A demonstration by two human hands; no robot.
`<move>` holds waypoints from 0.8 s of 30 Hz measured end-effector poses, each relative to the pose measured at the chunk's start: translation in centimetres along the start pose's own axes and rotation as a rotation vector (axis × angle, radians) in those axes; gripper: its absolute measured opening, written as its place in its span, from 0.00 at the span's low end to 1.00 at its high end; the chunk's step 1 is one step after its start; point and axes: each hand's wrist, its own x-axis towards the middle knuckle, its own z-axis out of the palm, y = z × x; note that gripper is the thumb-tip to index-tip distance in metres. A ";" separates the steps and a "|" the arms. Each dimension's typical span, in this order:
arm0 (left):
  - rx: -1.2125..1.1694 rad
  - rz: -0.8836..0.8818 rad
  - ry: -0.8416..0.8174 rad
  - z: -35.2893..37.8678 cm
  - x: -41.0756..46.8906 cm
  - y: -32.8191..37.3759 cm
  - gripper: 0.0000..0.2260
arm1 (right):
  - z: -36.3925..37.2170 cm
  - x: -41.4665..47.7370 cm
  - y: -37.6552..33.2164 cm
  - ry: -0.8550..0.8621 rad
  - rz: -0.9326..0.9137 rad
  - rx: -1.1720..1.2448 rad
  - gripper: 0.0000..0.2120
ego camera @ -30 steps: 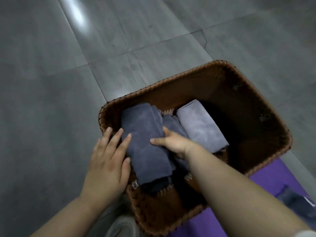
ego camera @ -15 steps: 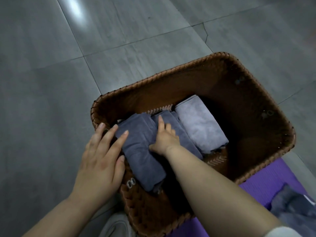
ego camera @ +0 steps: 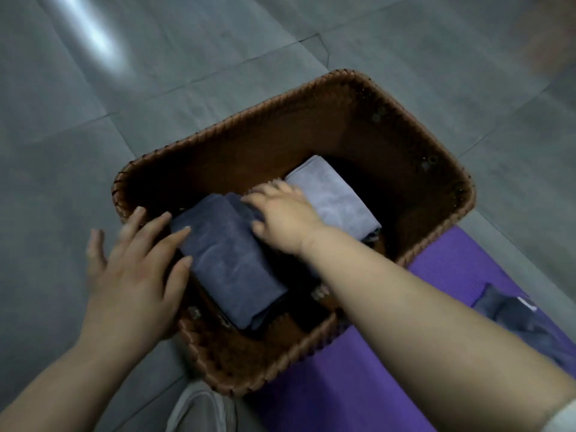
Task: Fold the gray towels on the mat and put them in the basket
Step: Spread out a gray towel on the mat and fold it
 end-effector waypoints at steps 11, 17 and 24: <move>-0.231 1.059 -0.194 2.2 -2.1 18.2 0.13 | 4.0 -24.9 13.7 0.839 0.652 0.092 0.12; 0.021 1.164 -0.623 10.9 -6.0 26.4 0.19 | 15.8 -37.2 14.2 0.492 0.981 -0.010 0.16; 0.404 1.147 -0.950 17.1 -8.8 29.4 0.23 | 23.4 -43.2 9.2 0.337 1.322 0.284 0.39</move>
